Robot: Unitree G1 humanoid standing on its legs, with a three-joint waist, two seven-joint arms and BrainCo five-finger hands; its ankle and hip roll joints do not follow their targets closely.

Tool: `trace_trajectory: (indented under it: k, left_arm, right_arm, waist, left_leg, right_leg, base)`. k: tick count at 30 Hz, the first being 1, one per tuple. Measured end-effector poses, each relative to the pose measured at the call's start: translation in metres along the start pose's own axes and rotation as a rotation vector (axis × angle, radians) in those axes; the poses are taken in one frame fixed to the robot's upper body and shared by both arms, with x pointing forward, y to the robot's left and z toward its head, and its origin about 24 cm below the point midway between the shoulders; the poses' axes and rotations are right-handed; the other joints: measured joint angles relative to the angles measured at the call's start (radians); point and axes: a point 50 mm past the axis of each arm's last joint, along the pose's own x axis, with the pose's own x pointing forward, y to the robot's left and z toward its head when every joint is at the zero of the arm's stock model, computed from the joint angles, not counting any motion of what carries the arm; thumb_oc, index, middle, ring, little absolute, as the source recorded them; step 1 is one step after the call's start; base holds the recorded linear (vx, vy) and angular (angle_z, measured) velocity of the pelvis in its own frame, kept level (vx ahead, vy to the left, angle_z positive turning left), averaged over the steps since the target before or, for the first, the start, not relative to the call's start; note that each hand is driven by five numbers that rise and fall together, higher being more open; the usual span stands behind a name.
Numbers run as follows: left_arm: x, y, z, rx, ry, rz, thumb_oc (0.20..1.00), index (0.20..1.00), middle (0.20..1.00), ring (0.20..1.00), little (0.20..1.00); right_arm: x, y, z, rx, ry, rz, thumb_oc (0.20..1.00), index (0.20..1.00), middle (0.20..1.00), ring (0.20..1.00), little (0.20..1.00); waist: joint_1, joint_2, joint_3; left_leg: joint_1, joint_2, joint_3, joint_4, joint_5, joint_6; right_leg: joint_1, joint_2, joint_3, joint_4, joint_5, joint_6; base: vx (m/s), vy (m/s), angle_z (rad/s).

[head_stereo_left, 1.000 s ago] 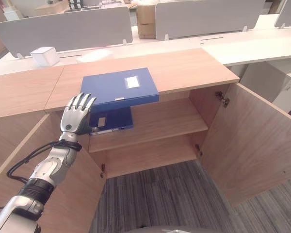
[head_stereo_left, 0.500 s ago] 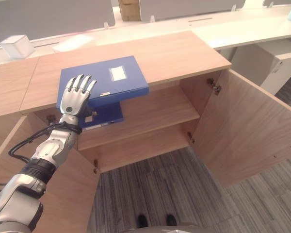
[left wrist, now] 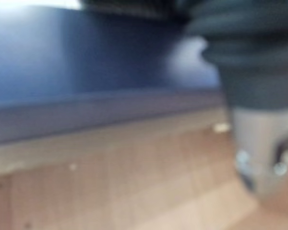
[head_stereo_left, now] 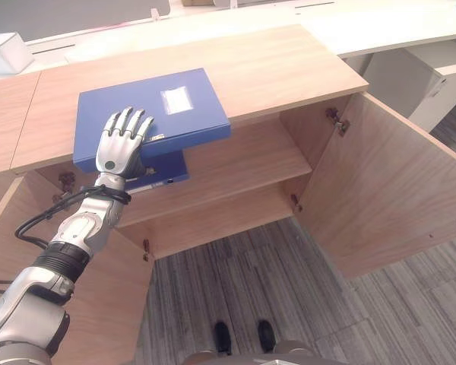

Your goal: Put the empty folder in the office cabinet

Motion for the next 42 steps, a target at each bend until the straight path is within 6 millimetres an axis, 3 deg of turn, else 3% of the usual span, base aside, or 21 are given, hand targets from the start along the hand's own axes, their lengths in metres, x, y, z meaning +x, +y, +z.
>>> trace_trajectory:
  k: [17, 18, 19, 20, 21, 22, 32, 38, 42]
  left_arm:
    - [0.003, 0.004, 0.0, -0.001, 0.0, 0.029, 1.0, 1.0, 1.0, 1.0, 1.0]
    - [0.003, 0.005, 0.0, -0.001, 0.0, 0.031, 0.918, 0.918, 0.918, 0.918, 0.918]
    - [0.003, 0.005, 0.0, -0.001, 0.0, 0.031, 0.918, 0.918, 0.918, 0.918, 0.918]
    - [0.003, 0.005, 0.0, -0.001, 0.0, 0.033, 0.398, 0.398, 0.398, 0.398, 0.398]
    - [0.003, 0.005, 0.0, -0.001, 0.0, 0.033, 0.398, 0.398, 0.398, 0.398, 0.398]
    - [0.006, 0.011, 0.0, -0.006, -0.001, 0.072, 0.2, 0.2, 0.2, 0.2, 0.2]
    - [0.021, 0.04, -0.005, 0.029, -0.001, 0.178, 0.2, 0.2, 0.2, 0.2, 0.2]
    - [0.021, 0.039, -0.002, 0.008, -0.005, 0.168, 0.2, 0.2, 0.2, 0.2, 0.2]
    - [0.017, 0.062, 0.01, -0.157, -0.036, 0.275, 0.2, 0.2, 0.2, 0.2, 0.2]
  right_arm:
    - [0.0, 0.001, 0.003, 0.0, -0.013, 0.002, 1.0, 1.0, 1.0, 1.0, 1.0]
    - [0.0, 0.001, 0.004, 0.0, -0.018, 0.003, 1.0, 1.0, 1.0, 1.0, 1.0]
    - [0.0, 0.001, 0.004, 0.0, -0.018, 0.003, 1.0, 1.0, 1.0, 1.0, 1.0]
    - [0.0, 0.002, 0.005, 0.001, -0.021, 0.004, 1.0, 1.0, 1.0, 1.0, 1.0]
    - [0.0, 0.002, 0.005, 0.001, -0.021, 0.004, 1.0, 1.0, 1.0, 1.0, 1.0]
    - [0.0, 0.002, 0.007, 0.002, -0.031, 0.005, 1.0, 1.0, 1.0, 1.0, 1.0]
    - [0.0, 0.002, 0.009, 0.003, -0.036, -0.001, 1.0, 1.0, 1.0, 1.0, 1.0]
    - [0.001, 0.004, 0.013, 0.012, -0.045, 0.004, 1.0, 1.0, 1.0, 1.0, 1.0]
    - [0.0, 0.013, 0.037, 0.044, -0.103, 0.033, 1.0, 1.0, 1.0, 1.0, 1.0]
  waist:
    - [0.001, -0.01, 0.028]
    - [0.001, -0.011, 0.028]
    - [0.001, -0.011, 0.028]
    - [0.001, -0.012, 0.03]
    - [0.001, -0.012, 0.03]
    - [0.001, -0.015, 0.032]
    - [0.0, -0.016, 0.035]
    - [0.001, -0.017, 0.033]
    - [0.01, -0.019, 0.031]
  left_leg:
    - [-0.003, 0.0, 0.0, 0.0, 0.0, 0.0]
    - [-0.004, 0.0, 0.001, 0.001, 0.0, 0.0]
    - [-0.004, 0.0, 0.001, 0.001, 0.0, 0.0]
    - [-0.004, 0.0, 0.001, 0.0, 0.0, 0.0]
    - [-0.004, 0.0, 0.001, 0.0, 0.0, 0.0]
    - [-0.004, 0.0, 0.001, 0.0, 0.0, 0.0]
    - [0.001, 0.001, 0.006, 0.007, 0.0, 0.0]
    - [0.039, 0.001, 0.004, 0.004, 0.0, 0.0]
    - [0.065, 0.001, -0.007, 0.0, -0.006, -0.008]
  right_leg:
    - [-0.004, 0.0, 0.0, -0.001, 0.001, 0.001]
    - [-0.005, 0.0, 0.0, -0.001, 0.001, 0.001]
    - [-0.005, 0.0, 0.0, -0.001, 0.001, 0.001]
    - [-0.005, 0.0, 0.0, -0.001, 0.001, 0.001]
    - [-0.005, 0.0, 0.0, -0.001, 0.001, 0.001]
    - [-0.005, 0.0, 0.001, -0.002, 0.0, 0.001]
    - [-0.002, 0.0, 0.004, 0.001, 0.002, 0.002]
    - [0.04, 0.0, 0.0, 0.0, 0.001, 0.002]
    - [0.069, 0.0, -0.01, 0.0, -0.001, -0.001]
  base:
    - [0.0, 0.0, 0.0]
    - [0.0, 0.0, 0.0]
    - [0.0, 0.0, 0.0]
    - [0.0, 0.0, 0.0]
    - [0.0, 0.0, 0.0]
    - [-0.03, -0.001, 0.0]
    - [0.0, -0.001, 0.0]
    - [0.0, -0.005, 0.01]
    - [0.01, -0.014, 0.07]
